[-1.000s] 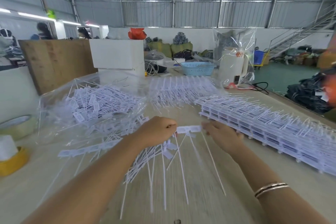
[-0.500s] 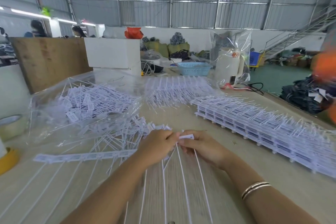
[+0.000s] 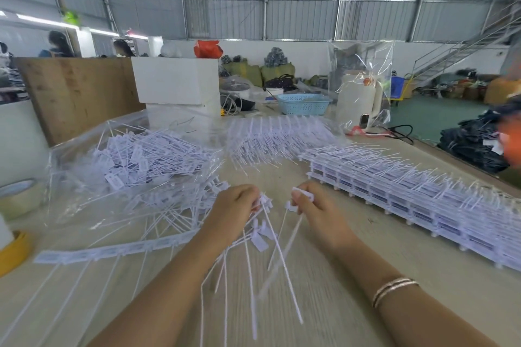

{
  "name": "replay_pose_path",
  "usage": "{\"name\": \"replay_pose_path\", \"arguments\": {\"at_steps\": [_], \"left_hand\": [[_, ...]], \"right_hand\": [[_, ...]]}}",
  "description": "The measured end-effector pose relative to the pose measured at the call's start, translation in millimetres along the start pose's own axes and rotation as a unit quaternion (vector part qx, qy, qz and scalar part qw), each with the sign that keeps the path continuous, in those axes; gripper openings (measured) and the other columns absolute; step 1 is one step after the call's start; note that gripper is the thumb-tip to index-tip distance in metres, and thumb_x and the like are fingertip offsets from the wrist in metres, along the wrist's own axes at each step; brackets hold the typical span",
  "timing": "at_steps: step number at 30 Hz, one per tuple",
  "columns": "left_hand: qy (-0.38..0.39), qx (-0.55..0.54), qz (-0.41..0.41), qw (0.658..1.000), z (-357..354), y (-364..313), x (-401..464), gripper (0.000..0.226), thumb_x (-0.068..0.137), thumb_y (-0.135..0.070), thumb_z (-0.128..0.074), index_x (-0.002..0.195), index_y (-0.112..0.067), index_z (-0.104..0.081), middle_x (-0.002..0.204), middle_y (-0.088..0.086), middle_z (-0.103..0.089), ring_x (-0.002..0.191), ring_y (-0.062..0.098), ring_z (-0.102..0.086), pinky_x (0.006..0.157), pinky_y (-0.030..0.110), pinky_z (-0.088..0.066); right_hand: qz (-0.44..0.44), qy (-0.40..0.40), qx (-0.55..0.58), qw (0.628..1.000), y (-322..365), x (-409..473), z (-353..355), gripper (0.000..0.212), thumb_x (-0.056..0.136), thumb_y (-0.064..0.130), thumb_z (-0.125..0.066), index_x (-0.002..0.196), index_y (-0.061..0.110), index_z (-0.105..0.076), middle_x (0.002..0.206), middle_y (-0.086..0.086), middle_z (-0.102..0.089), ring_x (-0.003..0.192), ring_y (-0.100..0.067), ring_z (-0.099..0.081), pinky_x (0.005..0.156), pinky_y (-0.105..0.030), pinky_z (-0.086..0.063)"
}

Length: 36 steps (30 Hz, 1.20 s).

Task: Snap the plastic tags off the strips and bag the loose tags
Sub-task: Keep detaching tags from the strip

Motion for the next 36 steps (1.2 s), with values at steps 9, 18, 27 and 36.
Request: {"name": "replay_pose_path", "arguments": {"at_steps": [9,18,27,36], "left_hand": [[0.049,0.228,-0.097,0.968,-20,-6,-12,0.024,0.093,-0.008,-0.041,0.108,-0.025,-0.047,0.077,-0.016,-0.047,0.063,0.002,-0.047,0.058,0.020,-0.038],[0.012,0.343,-0.098,0.934,-14,-9,-18,0.031,0.100,-0.032,-0.033,0.071,-0.025,-0.045,0.062,-0.007,-0.048,0.064,0.018,-0.056,0.058,0.030,-0.037],[0.029,0.255,-0.061,0.965,-14,-4,-18,0.046,0.098,-0.034,-0.042,0.054,-0.022,-0.047,0.046,-0.004,-0.044,0.043,0.008,-0.040,0.050,0.026,-0.031],[0.011,0.052,0.031,0.998,-8,9,-12,0.049,0.100,-0.036,-0.037,0.053,-0.022,-0.039,0.038,-0.012,-0.035,0.035,0.001,-0.031,0.042,0.010,-0.029]], "right_hand": [[0.031,-0.033,-0.163,0.986,9,-3,-14,0.028,0.098,0.042,-0.041,0.082,0.030,-0.061,0.089,0.008,-0.056,0.090,-0.011,-0.052,0.093,-0.040,-0.035],[0.045,0.071,0.087,0.993,25,-12,-23,0.023,0.095,0.002,-0.048,0.075,0.002,-0.060,0.069,0.007,-0.059,0.071,-0.003,-0.055,0.071,-0.014,-0.043],[0.010,0.166,0.142,0.976,19,-16,-32,0.023,0.090,0.003,-0.058,0.073,0.017,-0.064,0.066,0.009,-0.060,0.067,-0.007,-0.055,0.069,-0.016,-0.044],[0.123,0.014,0.154,0.980,23,-12,-15,0.014,0.088,0.007,-0.060,0.075,0.011,-0.062,0.067,0.012,-0.061,0.066,-0.001,-0.055,0.068,-0.012,-0.042]]}}
Point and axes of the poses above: each hand's wrist, its own x-axis towards the middle knuckle, its own z-axis out of the back of the hand, y = z × x, the point moved 6 cm from there along x, towards the middle knuckle
